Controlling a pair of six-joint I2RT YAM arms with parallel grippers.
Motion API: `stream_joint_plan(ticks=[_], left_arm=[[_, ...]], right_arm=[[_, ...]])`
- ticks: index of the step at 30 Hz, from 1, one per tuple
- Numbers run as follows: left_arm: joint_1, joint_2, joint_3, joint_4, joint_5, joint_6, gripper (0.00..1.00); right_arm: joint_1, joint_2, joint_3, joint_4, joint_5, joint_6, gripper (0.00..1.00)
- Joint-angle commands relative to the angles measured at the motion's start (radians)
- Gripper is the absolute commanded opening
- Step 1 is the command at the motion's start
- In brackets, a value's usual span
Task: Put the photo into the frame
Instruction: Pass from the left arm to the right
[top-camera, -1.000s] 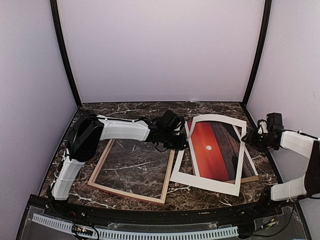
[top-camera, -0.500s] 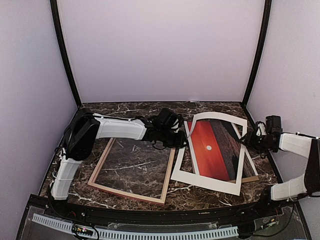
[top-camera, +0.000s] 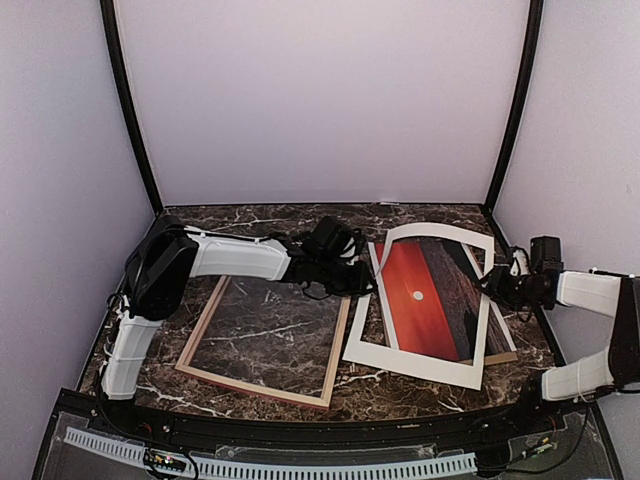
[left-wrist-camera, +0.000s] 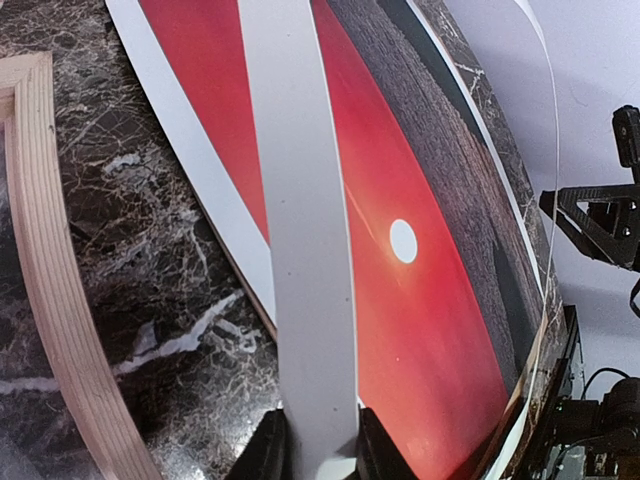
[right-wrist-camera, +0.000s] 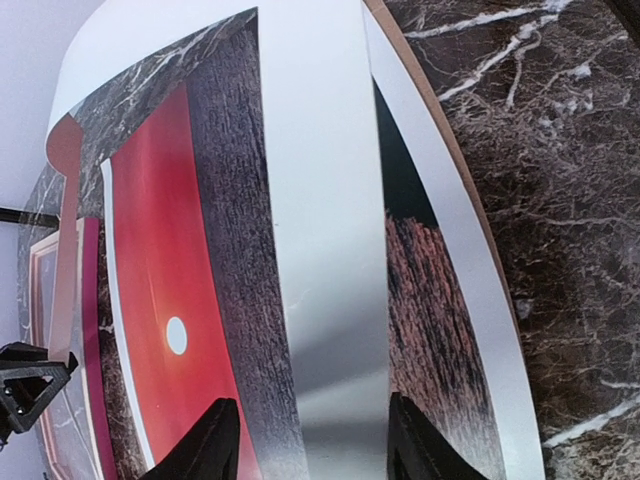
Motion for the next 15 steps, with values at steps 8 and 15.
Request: stream_joint_plan(ticks=[8, 15], left_arm=[[0.015, -0.102, -0.043, 0.043, 0.019, -0.018, 0.23], [0.021, -0.112, -0.059, 0.039, -0.014, -0.01, 0.23]], right_arm=[[-0.008, -0.035, -0.017, 0.069, -0.112, 0.007, 0.39], [-0.008, -0.092, -0.002, 0.052, -0.196, 0.021, 0.28]])
